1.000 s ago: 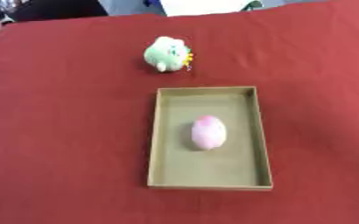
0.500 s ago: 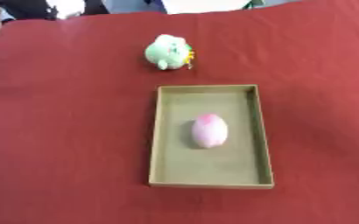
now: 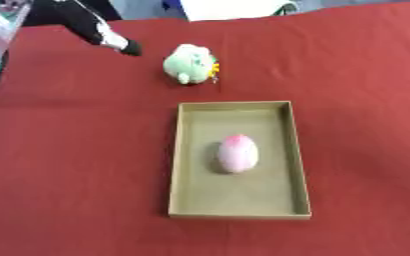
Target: Pick up objects on the table and place them in the box.
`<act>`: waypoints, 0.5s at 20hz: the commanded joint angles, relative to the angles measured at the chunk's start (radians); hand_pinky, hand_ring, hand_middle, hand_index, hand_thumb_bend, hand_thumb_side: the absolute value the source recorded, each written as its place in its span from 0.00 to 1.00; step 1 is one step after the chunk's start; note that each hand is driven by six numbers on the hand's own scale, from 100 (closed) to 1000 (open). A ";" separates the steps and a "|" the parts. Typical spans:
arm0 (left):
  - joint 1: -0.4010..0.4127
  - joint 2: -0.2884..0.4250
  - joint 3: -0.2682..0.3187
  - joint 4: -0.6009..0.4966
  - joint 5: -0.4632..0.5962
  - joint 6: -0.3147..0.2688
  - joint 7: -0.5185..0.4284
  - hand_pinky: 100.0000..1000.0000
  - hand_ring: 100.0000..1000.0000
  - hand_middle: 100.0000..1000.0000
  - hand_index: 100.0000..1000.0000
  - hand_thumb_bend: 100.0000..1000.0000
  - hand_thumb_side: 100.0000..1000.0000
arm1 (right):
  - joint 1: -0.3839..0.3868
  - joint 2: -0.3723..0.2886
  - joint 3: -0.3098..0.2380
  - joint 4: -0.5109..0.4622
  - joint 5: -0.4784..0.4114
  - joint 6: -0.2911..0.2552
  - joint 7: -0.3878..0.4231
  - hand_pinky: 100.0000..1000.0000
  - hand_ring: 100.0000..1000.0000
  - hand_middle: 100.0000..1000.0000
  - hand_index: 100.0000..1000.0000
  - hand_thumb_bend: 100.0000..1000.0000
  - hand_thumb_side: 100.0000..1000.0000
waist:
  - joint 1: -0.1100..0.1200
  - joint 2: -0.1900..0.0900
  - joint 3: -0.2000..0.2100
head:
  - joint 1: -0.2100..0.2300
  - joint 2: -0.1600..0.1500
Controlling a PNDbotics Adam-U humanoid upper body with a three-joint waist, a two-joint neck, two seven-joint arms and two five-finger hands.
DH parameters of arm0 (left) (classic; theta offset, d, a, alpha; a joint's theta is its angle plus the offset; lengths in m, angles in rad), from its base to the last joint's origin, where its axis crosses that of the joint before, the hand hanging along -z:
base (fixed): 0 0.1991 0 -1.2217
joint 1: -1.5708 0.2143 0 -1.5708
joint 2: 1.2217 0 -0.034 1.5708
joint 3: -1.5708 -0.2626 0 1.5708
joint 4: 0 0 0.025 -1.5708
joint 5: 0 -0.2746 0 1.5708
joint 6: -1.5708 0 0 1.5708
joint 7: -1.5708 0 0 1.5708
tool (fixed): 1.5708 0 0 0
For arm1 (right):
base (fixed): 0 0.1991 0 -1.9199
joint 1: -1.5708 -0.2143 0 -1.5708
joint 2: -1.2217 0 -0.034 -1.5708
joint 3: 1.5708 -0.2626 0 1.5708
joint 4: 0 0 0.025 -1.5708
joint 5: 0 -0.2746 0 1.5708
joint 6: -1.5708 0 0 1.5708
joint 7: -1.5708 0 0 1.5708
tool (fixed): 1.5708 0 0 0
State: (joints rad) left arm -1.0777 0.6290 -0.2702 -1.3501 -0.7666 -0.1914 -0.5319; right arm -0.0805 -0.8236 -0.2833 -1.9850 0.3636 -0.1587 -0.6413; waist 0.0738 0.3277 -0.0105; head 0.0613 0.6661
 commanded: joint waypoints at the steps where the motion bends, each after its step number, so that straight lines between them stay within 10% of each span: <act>1: -0.033 -0.005 0.002 0.024 -0.032 -0.021 -0.018 0.85 0.86 0.76 0.92 0.74 0.46 | -0.013 -0.019 -0.007 -0.015 -0.012 -0.003 0.007 0.66 0.77 0.59 0.78 0.10 0.62 | -0.002 -0.014 -0.007 | 0.010 -0.014; 10: -0.052 -0.047 0.001 0.091 0.007 -0.031 -0.020 0.85 0.86 0.77 0.92 0.47 0.15 | -0.028 0.007 -0.009 -0.015 -0.028 -0.003 0.009 0.66 0.76 0.58 0.77 0.10 0.64 | 0.009 -0.002 -0.039 | 0.035 -0.025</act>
State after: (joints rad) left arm -1.1060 0.5688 -0.2743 -1.2588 -0.7722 -0.2207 -0.5504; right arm -0.0985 -0.7981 -0.2825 -1.9850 0.3455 -0.1621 -0.6331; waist 0.0880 0.3444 -0.0504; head 0.0890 0.6504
